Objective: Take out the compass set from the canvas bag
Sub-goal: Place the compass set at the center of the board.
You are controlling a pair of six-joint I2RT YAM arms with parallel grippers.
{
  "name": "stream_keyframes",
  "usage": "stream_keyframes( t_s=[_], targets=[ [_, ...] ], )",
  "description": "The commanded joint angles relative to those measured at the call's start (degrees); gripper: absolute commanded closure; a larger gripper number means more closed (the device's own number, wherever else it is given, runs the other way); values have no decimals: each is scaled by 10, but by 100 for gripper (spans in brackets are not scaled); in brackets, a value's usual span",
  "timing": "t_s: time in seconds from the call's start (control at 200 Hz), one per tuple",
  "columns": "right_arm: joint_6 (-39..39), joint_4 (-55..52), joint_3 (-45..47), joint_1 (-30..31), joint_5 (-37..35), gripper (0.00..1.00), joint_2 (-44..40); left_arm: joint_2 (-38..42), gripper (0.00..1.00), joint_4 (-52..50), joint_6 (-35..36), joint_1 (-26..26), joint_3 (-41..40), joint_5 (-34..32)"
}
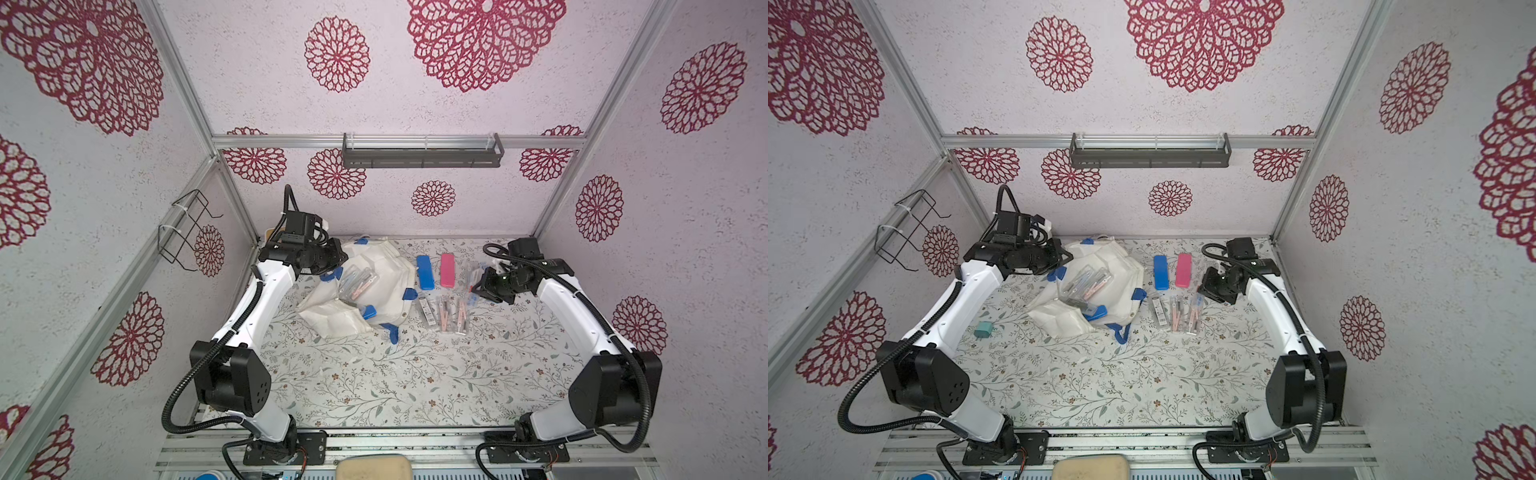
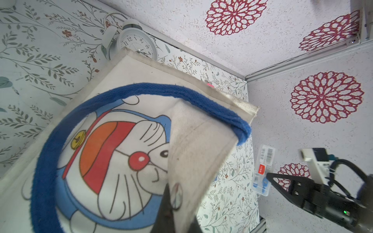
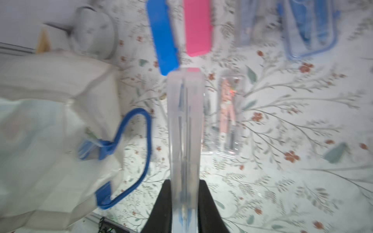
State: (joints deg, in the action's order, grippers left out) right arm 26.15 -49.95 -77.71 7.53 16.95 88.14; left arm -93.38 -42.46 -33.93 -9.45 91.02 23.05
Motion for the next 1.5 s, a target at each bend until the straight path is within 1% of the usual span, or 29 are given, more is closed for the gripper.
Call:
stream_keyframes(
  t_s=[0.0,0.195,0.34,0.45,0.52,0.691,0.941,1.066,1.151,1.281,1.426,1.496],
  targets=[
    [-48,-84,-11,5,-102,87,26,2,100,21,10,6,27,13],
    [-53,-85,-20,5,-208,86,108,12,100,23,12,9,18,18],
    [-54,-99,-49,5,-286,85,168,20,100,31,9,10,6,24],
    [-56,-112,-74,5,-324,84,207,23,100,34,7,10,0,29],
    [-57,-116,-84,6,-333,83,227,25,100,36,7,10,-4,31],
    [-54,-116,-91,17,-328,81,251,26,100,39,4,10,-9,34],
    [-34,-91,-68,48,-300,77,259,28,100,41,3,10,-9,33],
    [-28,-87,-66,62,-291,70,272,25,100,39,4,10,-8,32],
    [-25,-83,-65,65,-285,63,275,24,100,37,3,10,-5,31],
    [-21,-76,-69,66,-272,54,250,24,100,33,4,11,-2,29],
    [-8,-92,-111,67,-264,52,207,25,100,31,3,11,-2,29],
    [7,-88,-138,69,-231,52,181,25,100,28,3,10,-1,28]
  ],
)
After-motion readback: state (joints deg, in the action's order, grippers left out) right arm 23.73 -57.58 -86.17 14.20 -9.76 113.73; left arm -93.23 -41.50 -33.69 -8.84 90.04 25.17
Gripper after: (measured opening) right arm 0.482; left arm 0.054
